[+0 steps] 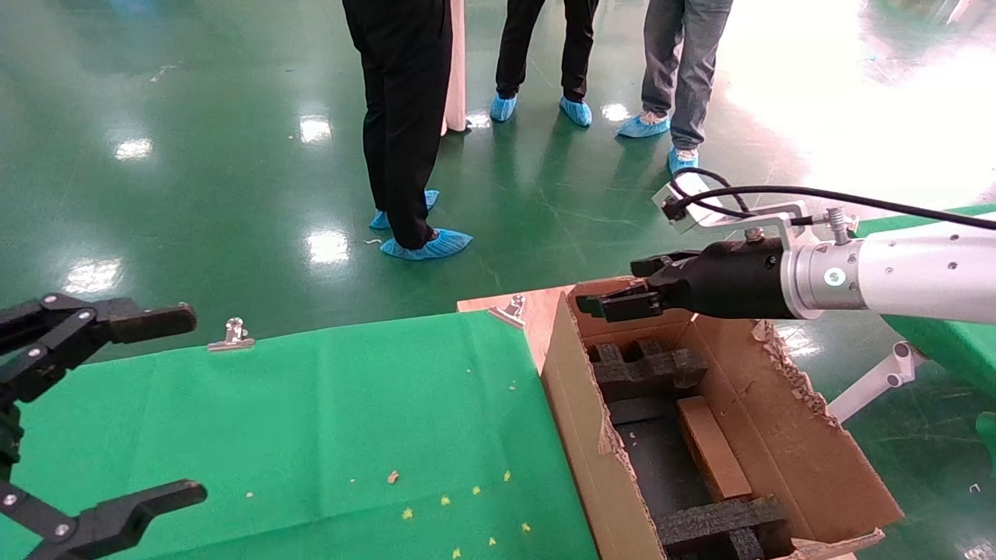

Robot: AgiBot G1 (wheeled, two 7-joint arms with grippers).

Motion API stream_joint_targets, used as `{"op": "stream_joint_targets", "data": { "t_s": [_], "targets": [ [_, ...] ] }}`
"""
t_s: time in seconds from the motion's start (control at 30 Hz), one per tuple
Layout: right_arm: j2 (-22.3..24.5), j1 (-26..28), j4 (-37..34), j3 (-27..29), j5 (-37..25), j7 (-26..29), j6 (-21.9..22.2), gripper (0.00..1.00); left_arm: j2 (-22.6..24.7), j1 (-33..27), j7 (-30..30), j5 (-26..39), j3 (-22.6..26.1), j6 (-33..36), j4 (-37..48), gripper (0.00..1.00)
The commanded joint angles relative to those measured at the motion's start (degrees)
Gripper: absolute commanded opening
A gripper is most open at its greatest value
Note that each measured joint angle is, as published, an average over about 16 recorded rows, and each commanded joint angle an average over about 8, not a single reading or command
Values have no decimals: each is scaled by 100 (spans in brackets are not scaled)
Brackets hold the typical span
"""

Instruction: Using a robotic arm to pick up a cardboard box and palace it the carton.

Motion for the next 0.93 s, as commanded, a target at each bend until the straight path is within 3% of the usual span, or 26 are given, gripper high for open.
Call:
{"op": "stream_joint_targets", "data": {
  "t_s": [0.03,0.93],
  "targets": [
    [-5,4,-48,-51,-29,35,35,100,0,0,0,0,0,0,0,100],
    [-348,-2052,193,3398,405,-1434,-1860,100,-1,-3,4,-4,7,0,4,100]
  ]
}}
